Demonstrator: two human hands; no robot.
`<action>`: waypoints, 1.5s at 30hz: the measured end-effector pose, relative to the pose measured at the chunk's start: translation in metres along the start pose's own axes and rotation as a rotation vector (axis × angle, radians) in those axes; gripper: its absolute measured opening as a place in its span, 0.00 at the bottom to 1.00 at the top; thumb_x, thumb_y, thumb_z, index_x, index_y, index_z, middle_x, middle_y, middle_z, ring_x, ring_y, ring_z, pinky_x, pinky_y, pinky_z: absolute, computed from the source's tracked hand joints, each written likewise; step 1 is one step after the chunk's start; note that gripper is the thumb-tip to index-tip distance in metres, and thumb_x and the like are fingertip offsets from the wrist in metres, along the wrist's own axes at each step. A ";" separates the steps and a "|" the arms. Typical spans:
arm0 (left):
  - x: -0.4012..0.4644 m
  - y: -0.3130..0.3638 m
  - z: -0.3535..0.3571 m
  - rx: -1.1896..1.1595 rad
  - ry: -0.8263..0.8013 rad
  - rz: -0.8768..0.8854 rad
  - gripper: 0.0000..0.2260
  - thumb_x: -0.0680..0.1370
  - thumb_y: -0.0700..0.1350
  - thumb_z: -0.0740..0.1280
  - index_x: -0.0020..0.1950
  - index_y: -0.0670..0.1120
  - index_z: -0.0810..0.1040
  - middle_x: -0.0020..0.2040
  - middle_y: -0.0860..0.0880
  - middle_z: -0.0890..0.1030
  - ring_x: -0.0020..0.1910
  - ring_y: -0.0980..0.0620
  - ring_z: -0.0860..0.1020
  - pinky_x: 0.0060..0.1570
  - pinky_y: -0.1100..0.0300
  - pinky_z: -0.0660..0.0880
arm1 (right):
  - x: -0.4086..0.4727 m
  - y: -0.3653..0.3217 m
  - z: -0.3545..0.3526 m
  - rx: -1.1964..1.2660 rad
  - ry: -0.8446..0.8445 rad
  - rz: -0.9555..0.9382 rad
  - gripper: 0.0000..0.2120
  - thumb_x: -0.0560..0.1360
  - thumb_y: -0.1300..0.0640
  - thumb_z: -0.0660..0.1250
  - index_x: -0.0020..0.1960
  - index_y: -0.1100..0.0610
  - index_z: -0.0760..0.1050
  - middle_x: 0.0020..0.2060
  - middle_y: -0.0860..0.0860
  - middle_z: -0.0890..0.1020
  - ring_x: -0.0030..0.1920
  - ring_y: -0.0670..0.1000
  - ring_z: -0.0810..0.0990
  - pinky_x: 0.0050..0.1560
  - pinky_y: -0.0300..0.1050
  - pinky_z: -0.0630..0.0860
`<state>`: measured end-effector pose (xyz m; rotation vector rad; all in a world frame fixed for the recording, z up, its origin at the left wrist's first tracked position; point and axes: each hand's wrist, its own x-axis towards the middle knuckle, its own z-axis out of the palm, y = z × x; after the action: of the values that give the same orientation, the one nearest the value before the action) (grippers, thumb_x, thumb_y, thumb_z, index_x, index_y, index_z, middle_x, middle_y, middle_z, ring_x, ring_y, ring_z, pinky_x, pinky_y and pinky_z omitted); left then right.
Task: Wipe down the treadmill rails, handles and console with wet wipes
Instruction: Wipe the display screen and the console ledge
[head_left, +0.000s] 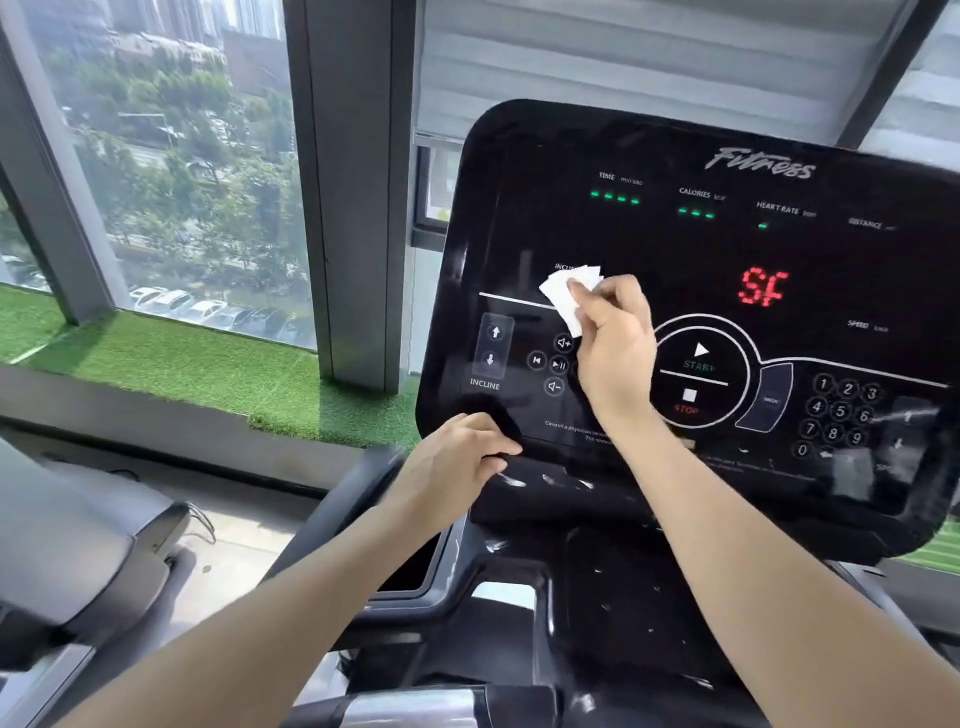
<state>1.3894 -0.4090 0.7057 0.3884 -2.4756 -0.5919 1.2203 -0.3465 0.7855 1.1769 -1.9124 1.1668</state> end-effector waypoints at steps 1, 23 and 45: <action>-0.001 -0.001 -0.001 -0.008 0.003 -0.001 0.11 0.78 0.43 0.66 0.58 0.50 0.81 0.53 0.57 0.79 0.55 0.59 0.73 0.51 0.70 0.66 | -0.007 -0.004 0.005 -0.026 -0.024 -0.041 0.10 0.77 0.65 0.63 0.56 0.61 0.80 0.44 0.50 0.74 0.44 0.53 0.72 0.40 0.46 0.72; -0.035 -0.032 -0.022 0.080 0.264 -0.356 0.12 0.78 0.43 0.66 0.61 0.48 0.77 0.57 0.52 0.75 0.56 0.51 0.73 0.47 0.60 0.72 | -0.047 -0.023 0.029 0.062 -0.804 -0.567 0.14 0.74 0.69 0.62 0.52 0.57 0.82 0.55 0.50 0.78 0.57 0.49 0.73 0.56 0.39 0.66; 0.005 0.098 0.073 0.103 0.207 -0.072 0.10 0.76 0.44 0.69 0.56 0.46 0.80 0.52 0.53 0.77 0.54 0.52 0.75 0.48 0.57 0.75 | -0.055 0.118 -0.113 -0.014 -0.902 -0.539 0.11 0.62 0.68 0.63 0.38 0.63 0.83 0.37 0.53 0.79 0.45 0.50 0.75 0.47 0.31 0.70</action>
<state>1.3296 -0.3026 0.7016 0.5529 -2.3062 -0.4307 1.1420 -0.1987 0.7458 2.2817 -1.9357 0.3237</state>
